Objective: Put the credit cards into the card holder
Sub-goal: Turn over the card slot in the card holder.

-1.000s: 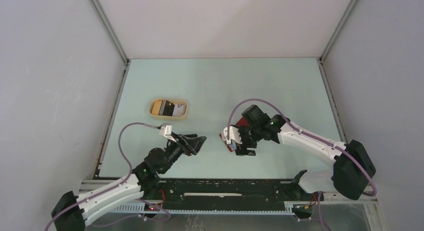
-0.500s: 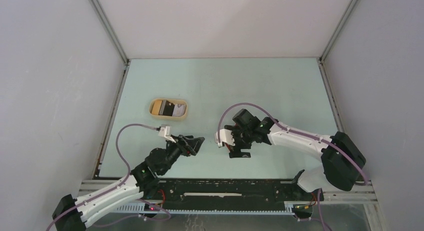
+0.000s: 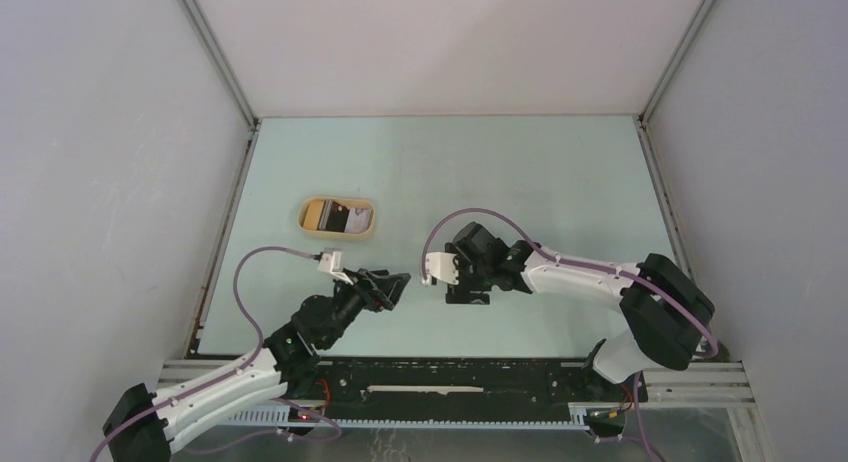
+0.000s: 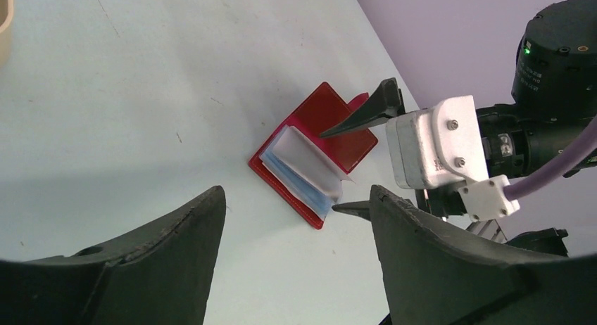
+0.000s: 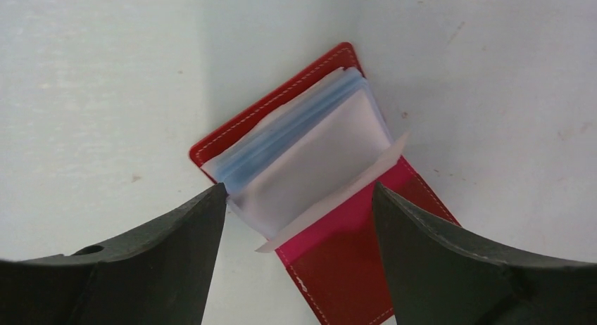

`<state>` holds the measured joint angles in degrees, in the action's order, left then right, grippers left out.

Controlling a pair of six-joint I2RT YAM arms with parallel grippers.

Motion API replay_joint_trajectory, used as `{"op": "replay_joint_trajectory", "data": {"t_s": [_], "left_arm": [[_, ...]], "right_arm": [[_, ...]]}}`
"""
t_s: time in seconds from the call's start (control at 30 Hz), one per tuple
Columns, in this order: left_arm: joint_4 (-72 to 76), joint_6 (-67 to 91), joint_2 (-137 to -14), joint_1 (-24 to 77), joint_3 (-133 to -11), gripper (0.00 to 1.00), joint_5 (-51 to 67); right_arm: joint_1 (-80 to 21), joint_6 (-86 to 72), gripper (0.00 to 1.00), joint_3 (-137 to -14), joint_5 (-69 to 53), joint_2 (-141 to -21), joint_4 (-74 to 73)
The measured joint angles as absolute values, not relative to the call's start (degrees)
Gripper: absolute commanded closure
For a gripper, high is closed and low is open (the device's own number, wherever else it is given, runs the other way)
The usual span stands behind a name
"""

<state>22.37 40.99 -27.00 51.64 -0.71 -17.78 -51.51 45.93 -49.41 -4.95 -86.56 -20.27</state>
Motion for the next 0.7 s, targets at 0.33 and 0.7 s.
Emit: {"op": "replay_joint_trajectory", "data": {"t_s": [0.33,0.7], "left_arm": [[24.75,41.06,-28.93,51.64,-0.71,0.21,-17.69],[28.47,41.19,-34.26,51.64,-0.71,0.28,-16.27]], "right_arm": [[-51.16,44.42,0.43,-49.41,0.64,-86.59,-16.82],[-43.97,41.54,0.52,-49.43,0.05,-84.99,-17.54]]}}
